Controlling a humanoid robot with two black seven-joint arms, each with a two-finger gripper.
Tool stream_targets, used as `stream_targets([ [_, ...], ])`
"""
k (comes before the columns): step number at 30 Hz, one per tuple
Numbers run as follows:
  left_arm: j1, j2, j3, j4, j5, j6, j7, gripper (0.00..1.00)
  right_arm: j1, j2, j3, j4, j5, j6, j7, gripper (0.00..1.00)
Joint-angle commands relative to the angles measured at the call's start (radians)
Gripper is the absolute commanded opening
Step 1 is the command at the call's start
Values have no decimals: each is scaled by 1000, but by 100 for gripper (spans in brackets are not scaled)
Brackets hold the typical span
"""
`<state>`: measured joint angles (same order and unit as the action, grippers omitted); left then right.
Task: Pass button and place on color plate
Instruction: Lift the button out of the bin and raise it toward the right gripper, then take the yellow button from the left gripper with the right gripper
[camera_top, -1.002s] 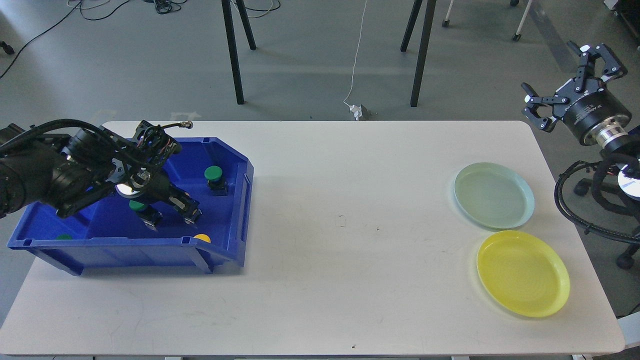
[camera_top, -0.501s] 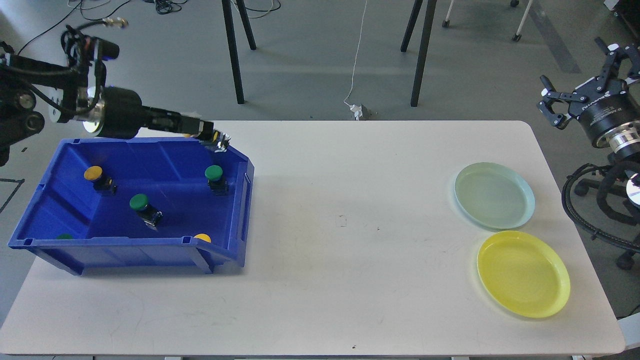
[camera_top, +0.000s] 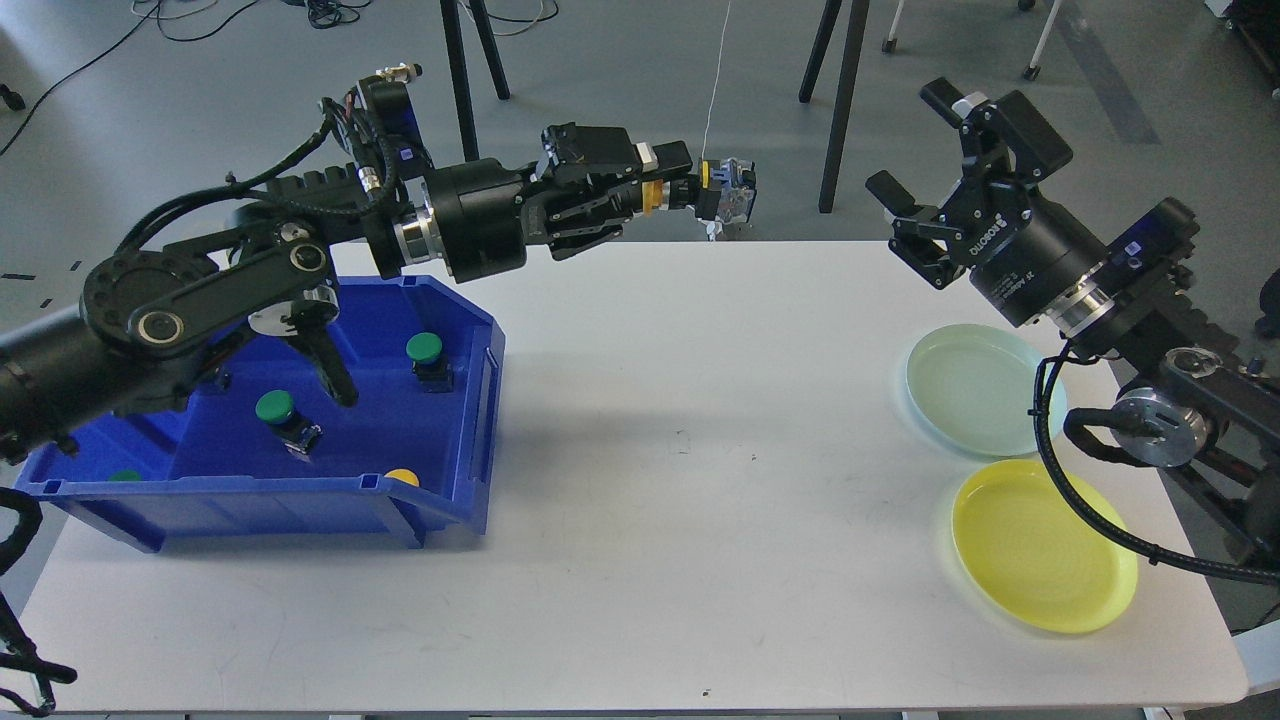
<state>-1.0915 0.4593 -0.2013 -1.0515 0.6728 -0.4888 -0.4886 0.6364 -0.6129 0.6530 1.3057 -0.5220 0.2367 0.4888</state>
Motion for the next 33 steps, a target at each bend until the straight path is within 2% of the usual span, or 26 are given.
stream_targets([
  [1, 4, -7, -9, 11, -7, 0, 0, 4, 17, 28, -35, 9, -4, -2, 0, 100],
  [25, 7, -11, -9, 11, -6, 0, 0, 6, 167, 151, -188, -32, -4, -2, 0, 97],
  [29, 7, -10, -9, 11, -7, 0, 0, 6, 167, 165, -188, -51, -4, -2, 0, 87],
  [33, 7, -10, -9, 11, -6, 0, 0, 6, 167, 165, -190, -51, -6, 3, 0, 66],
])
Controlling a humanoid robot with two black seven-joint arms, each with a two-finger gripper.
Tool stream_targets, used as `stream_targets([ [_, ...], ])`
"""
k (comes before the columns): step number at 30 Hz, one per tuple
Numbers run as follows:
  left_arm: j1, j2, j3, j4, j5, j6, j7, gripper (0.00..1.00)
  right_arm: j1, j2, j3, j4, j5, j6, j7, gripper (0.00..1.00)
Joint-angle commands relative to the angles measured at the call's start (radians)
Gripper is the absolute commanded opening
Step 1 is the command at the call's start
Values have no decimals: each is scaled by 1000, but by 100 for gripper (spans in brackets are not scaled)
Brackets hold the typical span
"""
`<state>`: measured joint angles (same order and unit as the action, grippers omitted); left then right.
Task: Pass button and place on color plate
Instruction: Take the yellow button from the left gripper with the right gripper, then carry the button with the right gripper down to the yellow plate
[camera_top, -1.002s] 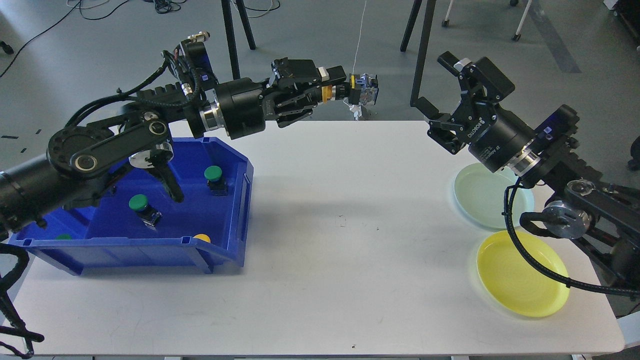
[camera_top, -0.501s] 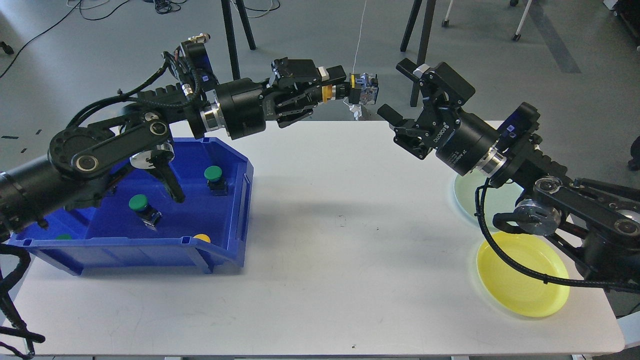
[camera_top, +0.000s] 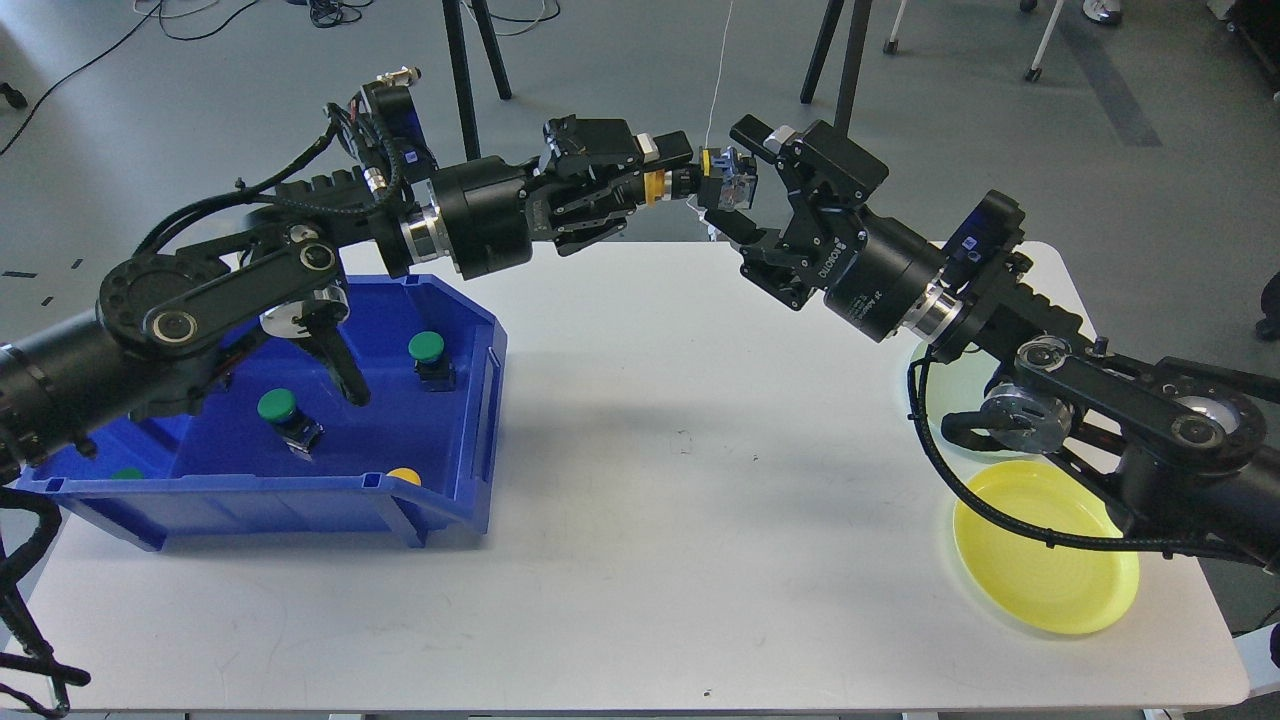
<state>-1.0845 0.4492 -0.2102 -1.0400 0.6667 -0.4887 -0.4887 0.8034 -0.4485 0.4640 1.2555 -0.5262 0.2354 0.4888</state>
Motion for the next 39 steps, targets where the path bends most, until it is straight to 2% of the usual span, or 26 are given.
stream_targets([
  [1, 0, 0, 0, 0, 1, 0, 0, 6, 0, 1, -2, -1, -3, 5, 0, 61],
  [4, 0, 0, 0, 0, 1, 0, 0, 6, 3, -1, -11, -1, -6, 10, 0, 40],
  [6, 0, -1, 0, 0, 1, 0, 0, 6, 5, 4, -11, -5, -6, -4, 0, 19],
  [10, 0, -1, 0, 0, 1, 0, 0, 9, 3, 10, -11, -8, -3, -5, 0, 6],
  [12, 0, -3, 0, 0, -1, 0, 0, 16, 3, 10, -11, -8, -2, -5, 0, 2],
  [14, 2, -10, -1, 0, -1, 0, 0, 36, 3, 7, -11, -8, 0, -5, 0, 1],
  [16, 0, -18, -5, 0, -10, 0, 0, 75, 3, -1, -10, -8, 8, -5, 0, 1],
  [20, 2, -20, -6, 5, -53, 0, 0, 89, -13, -35, 4, -2, 14, -5, 0, 1],
  [26, 2, 0, -9, 15, -65, 0, 0, 92, -146, -162, 82, 47, 14, -11, 0, 1],
  [30, -2, 97, -6, -8, -33, 27, 0, 93, -329, -303, 117, 114, -18, -71, 0, 1],
  [34, -12, 290, 72, -67, 259, 10, 0, 94, -479, -502, 52, 195, -216, -307, 0, 1],
  [36, -14, 356, 78, -95, 426, 0, 0, 94, -538, -555, 0, 197, -277, -433, 0, 1],
  [39, -15, 427, 89, -104, 673, 0, 0, 94, -598, -572, -82, 183, -319, -594, 0, 1],
])
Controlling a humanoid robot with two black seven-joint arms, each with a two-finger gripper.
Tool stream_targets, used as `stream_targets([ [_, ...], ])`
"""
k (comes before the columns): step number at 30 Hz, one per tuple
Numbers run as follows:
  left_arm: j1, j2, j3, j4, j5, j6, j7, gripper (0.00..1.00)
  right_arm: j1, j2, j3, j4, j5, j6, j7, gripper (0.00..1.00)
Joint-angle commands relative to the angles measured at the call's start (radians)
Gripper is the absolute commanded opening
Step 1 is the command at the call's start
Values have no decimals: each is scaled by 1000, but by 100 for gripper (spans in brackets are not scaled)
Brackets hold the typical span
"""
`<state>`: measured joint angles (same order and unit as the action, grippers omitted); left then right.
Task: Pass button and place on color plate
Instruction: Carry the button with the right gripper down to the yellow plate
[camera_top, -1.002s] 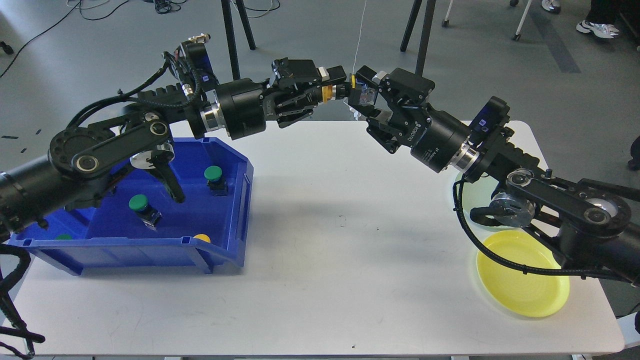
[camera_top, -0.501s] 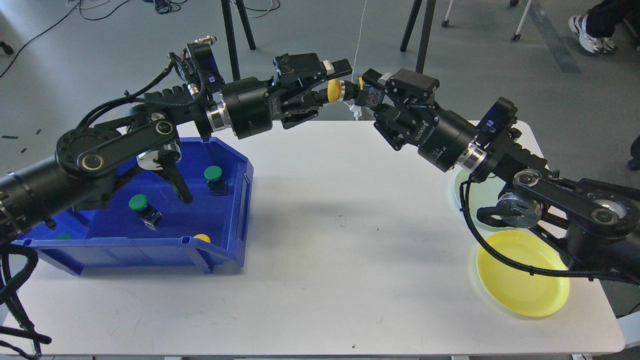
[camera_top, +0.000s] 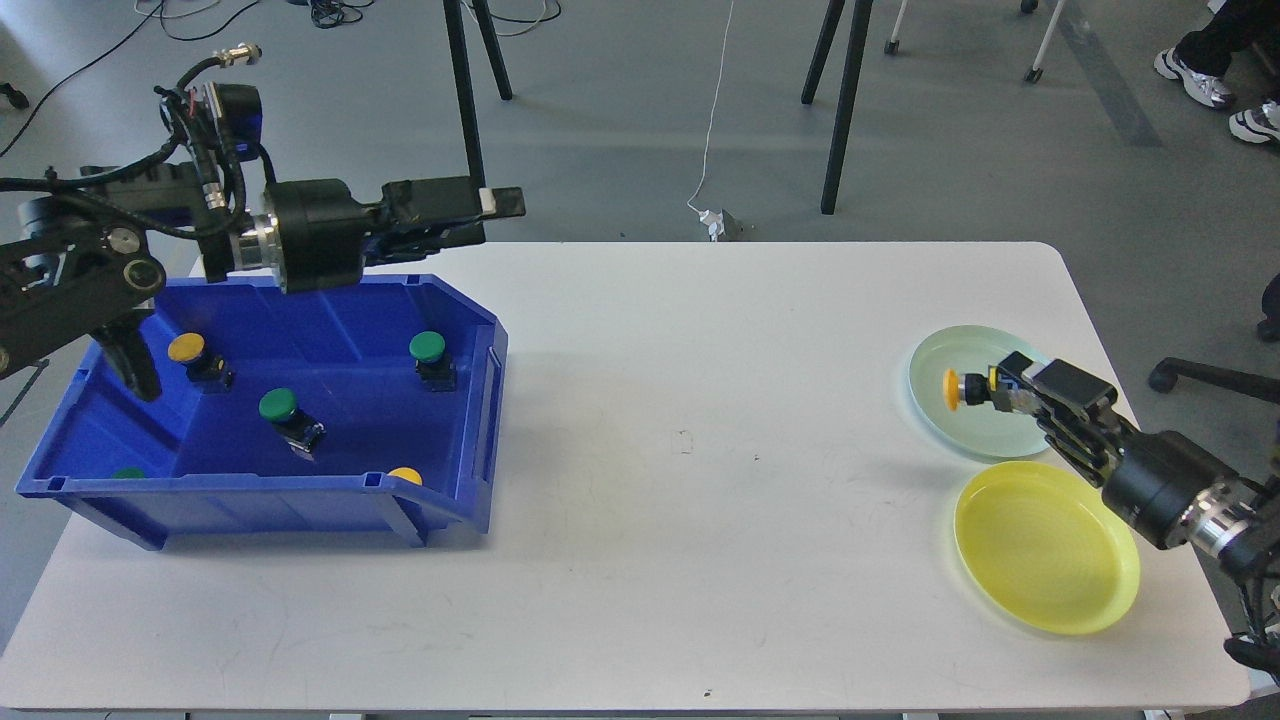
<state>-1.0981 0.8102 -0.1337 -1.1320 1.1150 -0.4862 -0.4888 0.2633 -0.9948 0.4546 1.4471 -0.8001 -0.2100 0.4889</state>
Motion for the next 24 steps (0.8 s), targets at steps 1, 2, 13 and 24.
stream_targets([
  [1, -2, 84, 25, -12, 299, -2, 0, 94, -65, -27, -101, -14, -51, -187, 0, 1],
  [2, -2, 93, 34, -12, 378, -2, 0, 94, -70, -27, -135, -28, -59, -225, 0, 1],
  [13, 52, 44, 97, 147, 750, -2, 0, 94, -62, 44, -312, -156, -65, -279, 0, 5],
  [24, 93, -45, 146, 280, 763, -2, 0, 94, -64, 50, -295, -156, -57, -279, 0, 77],
])
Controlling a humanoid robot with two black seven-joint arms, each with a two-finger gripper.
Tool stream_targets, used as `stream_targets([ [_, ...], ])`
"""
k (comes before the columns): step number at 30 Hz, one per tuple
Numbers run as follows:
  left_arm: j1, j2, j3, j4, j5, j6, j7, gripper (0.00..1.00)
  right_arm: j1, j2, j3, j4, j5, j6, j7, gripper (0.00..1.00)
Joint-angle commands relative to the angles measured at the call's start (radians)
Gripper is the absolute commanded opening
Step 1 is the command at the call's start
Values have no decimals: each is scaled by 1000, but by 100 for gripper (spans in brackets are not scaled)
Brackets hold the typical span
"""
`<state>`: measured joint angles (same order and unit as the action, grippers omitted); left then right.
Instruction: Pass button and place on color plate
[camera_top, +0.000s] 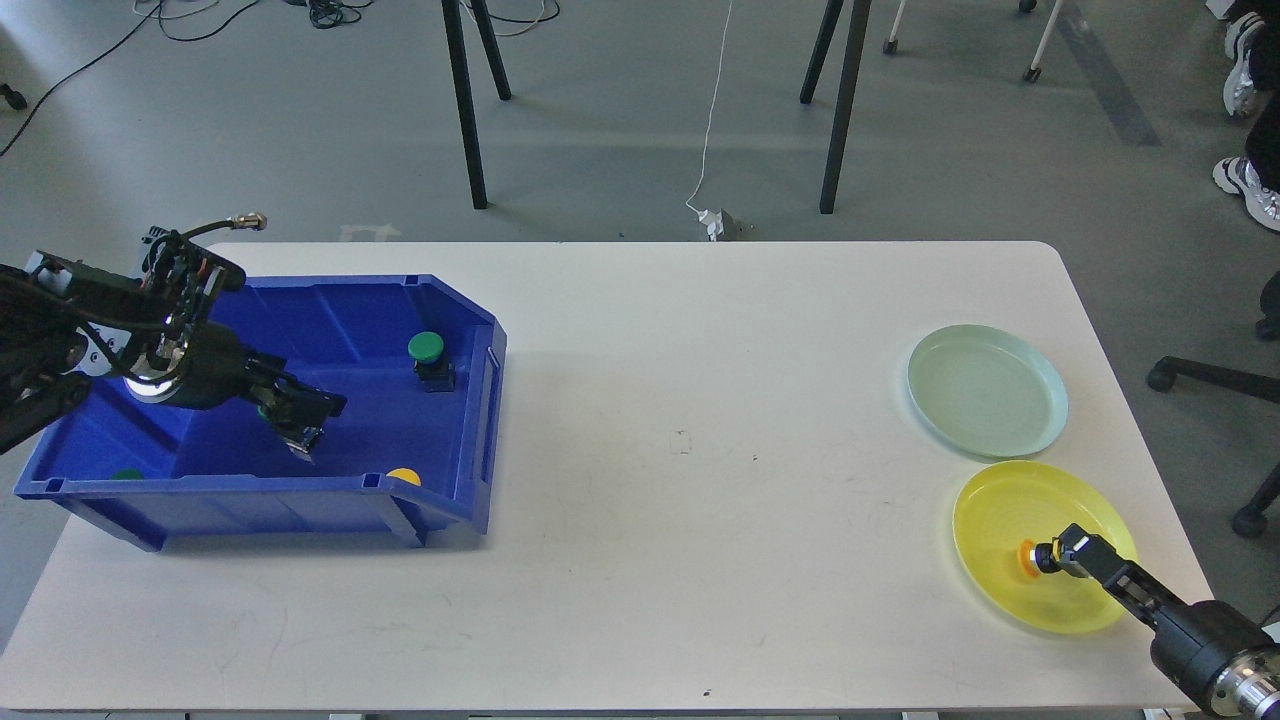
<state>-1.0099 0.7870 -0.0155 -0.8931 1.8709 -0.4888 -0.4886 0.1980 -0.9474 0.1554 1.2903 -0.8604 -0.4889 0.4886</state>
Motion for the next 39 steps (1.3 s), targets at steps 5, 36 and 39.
stream_targets([
  [5, 7, -60, 57, 135, 5, 0, 0, 94, 9, 18, 4, 4, 3, 0, 0, 95],
  [36, 50, -124, 62, 261, 1, 7, 0, 5, -8, 18, 1, 10, 6, 0, 0, 95],
  [39, 45, -121, 62, 261, -3, 9, 0, 2, -8, 16, 3, 12, 6, 0, 0, 95],
])
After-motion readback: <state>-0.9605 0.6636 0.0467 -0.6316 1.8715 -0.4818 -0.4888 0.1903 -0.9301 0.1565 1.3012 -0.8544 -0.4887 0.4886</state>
